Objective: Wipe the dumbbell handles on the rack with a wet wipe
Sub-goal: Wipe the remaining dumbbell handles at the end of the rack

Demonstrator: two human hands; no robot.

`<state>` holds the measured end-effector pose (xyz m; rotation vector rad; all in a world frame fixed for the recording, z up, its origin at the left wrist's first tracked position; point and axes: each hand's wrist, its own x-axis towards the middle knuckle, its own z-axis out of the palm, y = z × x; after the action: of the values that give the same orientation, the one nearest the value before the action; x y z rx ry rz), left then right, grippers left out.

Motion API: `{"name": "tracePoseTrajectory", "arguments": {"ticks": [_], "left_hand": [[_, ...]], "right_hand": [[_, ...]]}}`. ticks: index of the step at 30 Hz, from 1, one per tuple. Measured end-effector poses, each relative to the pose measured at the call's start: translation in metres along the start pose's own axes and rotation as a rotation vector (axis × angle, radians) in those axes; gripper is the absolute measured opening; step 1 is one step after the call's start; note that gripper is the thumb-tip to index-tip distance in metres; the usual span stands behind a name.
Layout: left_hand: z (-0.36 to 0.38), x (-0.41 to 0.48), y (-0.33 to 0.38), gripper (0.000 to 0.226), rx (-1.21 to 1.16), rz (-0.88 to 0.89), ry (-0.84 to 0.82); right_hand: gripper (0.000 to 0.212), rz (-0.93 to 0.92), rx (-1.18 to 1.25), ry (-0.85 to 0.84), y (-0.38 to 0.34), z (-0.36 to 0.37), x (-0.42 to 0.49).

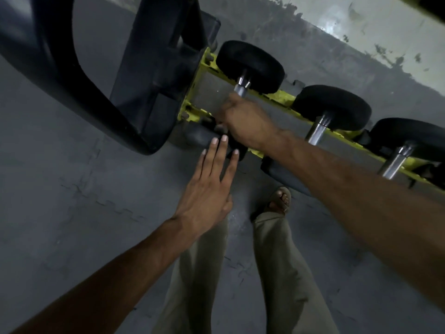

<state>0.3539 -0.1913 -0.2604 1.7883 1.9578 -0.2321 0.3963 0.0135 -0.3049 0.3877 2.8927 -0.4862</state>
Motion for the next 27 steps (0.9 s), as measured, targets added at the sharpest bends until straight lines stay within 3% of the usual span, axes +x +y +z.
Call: {"name": "tracePoseTrajectory", "arguments": {"ticks": [2, 5, 8, 11, 15, 17, 19, 21, 24, 27], "left_hand": [[0.003, -0.002, 0.024, 0.101, -0.04, 0.034, -0.003], [0.008, -0.001, 0.062, 0.103, -0.082, 0.093, -0.038], [0.017, 0.009, 0.095, 0.111, -0.094, 0.142, -0.06], [0.024, 0.02, 0.119, 0.116, -0.075, 0.155, -0.081], [0.023, 0.027, 0.133, 0.126, -0.014, 0.091, -0.137], [0.02, 0.026, 0.136, 0.127, 0.017, 0.077, -0.153], [0.017, 0.026, 0.138, 0.123, 0.034, 0.065, -0.18], [0.013, 0.027, 0.141, 0.121, 0.046, 0.043, -0.201], [0.014, 0.027, 0.149, 0.123, 0.055, 0.006, -0.22], [0.022, 0.029, 0.157, 0.13, 0.005, -0.024, -0.179]], "right_hand": [[0.017, 0.091, 0.093, 0.095, 0.016, 0.001, -0.021], [0.019, 0.229, 0.121, 0.065, 0.046, 0.013, -0.08], [0.012, 0.139, -0.005, 0.009, 0.069, 0.034, -0.157], [0.021, -0.072, -0.113, -0.012, 0.09, 0.035, -0.179], [0.015, 0.138, -0.197, 0.142, 0.125, 0.028, -0.164], [0.021, 0.177, -0.047, 0.088, 0.11, 0.043, -0.172], [0.017, 0.065, 0.198, -0.043, 0.089, 0.046, -0.181], [0.012, 0.045, 0.286, -0.106, 0.089, 0.038, -0.182], [0.014, 0.184, 0.332, 0.0, 0.095, 0.034, -0.182], [0.013, 0.445, 0.559, 0.19, 0.074, 0.056, -0.201]]}}
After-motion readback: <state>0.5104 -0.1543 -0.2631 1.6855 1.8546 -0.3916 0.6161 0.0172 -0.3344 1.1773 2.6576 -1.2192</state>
